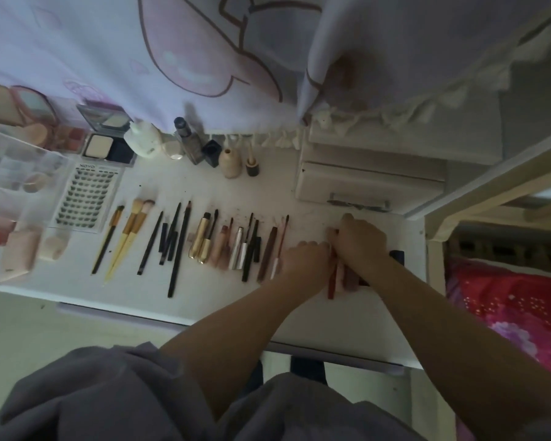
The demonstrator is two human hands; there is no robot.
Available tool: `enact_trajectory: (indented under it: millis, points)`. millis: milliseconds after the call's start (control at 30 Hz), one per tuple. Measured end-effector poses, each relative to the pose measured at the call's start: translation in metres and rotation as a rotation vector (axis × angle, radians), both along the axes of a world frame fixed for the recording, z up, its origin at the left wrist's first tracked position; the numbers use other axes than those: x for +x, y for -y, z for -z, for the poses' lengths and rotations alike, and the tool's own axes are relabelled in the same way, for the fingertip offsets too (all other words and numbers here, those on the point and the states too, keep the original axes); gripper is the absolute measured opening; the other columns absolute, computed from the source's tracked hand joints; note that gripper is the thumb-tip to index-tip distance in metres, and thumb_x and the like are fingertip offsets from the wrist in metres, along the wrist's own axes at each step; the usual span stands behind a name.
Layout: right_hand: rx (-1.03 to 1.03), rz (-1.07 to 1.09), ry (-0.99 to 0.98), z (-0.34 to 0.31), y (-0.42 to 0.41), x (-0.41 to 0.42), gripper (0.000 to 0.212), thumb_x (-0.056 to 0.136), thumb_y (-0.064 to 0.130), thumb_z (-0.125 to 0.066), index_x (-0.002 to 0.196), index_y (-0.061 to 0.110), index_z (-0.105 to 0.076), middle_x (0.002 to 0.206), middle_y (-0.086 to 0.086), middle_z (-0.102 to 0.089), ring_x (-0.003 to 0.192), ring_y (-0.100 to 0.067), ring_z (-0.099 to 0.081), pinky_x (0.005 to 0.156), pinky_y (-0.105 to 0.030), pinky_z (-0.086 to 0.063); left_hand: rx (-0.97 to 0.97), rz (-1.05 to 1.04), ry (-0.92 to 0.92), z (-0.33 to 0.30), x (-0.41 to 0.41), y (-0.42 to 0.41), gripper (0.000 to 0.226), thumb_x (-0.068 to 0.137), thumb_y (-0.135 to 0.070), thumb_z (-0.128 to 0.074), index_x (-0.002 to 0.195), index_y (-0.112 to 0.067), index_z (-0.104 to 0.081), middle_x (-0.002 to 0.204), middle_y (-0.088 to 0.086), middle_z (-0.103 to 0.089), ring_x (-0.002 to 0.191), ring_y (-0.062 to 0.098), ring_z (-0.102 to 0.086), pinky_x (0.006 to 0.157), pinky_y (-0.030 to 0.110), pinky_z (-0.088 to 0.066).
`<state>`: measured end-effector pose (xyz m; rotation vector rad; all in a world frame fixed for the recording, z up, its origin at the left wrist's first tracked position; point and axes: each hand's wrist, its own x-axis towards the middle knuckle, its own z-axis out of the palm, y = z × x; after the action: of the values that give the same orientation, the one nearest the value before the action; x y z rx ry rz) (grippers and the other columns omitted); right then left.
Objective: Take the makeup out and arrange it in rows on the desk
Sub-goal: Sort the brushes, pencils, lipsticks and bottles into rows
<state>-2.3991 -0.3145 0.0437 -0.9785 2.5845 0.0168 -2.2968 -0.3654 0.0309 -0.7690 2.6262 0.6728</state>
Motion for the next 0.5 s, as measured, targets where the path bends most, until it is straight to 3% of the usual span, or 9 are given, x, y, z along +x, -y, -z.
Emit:
enact_trajectory:
  millis: [100, 167, 300, 367, 500]
  points:
    - [0.001, -0.016, 0.033, 0.007, 0.007, -0.002, 0.031, 0.090, 0.030, -0.043, 0.063, 0.014, -0.041, 0.064, -0.001, -0.048, 0.052, -0.014, -0.039, 0.045, -0.025, -0.022, 0.014, -0.040, 0.021, 0.004, -0.001, -0.003, 0.034, 0.098, -0.039, -0.033, 0.101, -0.012, -0.054, 0.103, 0.010, -0.062, 0.098, 0.028, -0.055, 0.073, 0.034, -0.040]
    - [-0.025, 0.006, 0.076, 0.006, 0.008, -0.003, 0.032, 0.088, 0.029, -0.045, 0.059, 0.014, -0.044, 0.060, 0.000, -0.047, 0.051, -0.014, -0.041, 0.045, -0.024, -0.023, 0.027, -0.077, 0.021, 0.002, 0.001, -0.002, 0.034, 0.097, -0.039, -0.036, 0.102, -0.011, -0.055, 0.104, 0.011, -0.061, 0.099, 0.028, -0.055, 0.076, 0.035, -0.043]
    - [-0.185, 0.035, 0.308, -0.012, 0.003, -0.008, 0.029, 0.088, 0.027, -0.050, 0.064, 0.011, -0.050, 0.058, -0.001, -0.048, 0.055, -0.018, -0.046, 0.046, -0.026, -0.028, 0.111, -0.150, -0.064, -0.013, 0.007, 0.002, 0.024, 0.099, -0.023, -0.034, 0.105, -0.007, -0.051, 0.104, 0.014, -0.060, 0.095, 0.033, -0.058, 0.075, 0.037, -0.045]
    - [-0.249, 0.053, 0.490, -0.031, -0.002, -0.013, 0.028, 0.090, 0.026, -0.051, 0.065, 0.014, -0.052, 0.058, 0.002, -0.053, 0.053, -0.014, -0.048, 0.047, -0.025, -0.031, 0.197, -0.162, -0.179, -0.025, 0.015, 0.008, 0.022, 0.100, -0.021, -0.035, 0.103, -0.006, -0.050, 0.094, 0.013, -0.060, 0.086, 0.032, -0.058, 0.066, 0.035, -0.043]
    - [-0.218, -0.043, 0.774, -0.071, -0.019, -0.014, 0.025, 0.095, 0.031, -0.051, 0.079, 0.020, -0.066, 0.061, 0.008, -0.067, 0.045, -0.001, -0.050, 0.043, -0.015, -0.037, 0.180, 0.010, -0.286, -0.051, 0.034, 0.022, 0.022, 0.100, -0.030, -0.036, 0.102, -0.014, -0.051, 0.080, -0.003, -0.051, 0.070, 0.018, -0.049, 0.059, 0.030, -0.031]
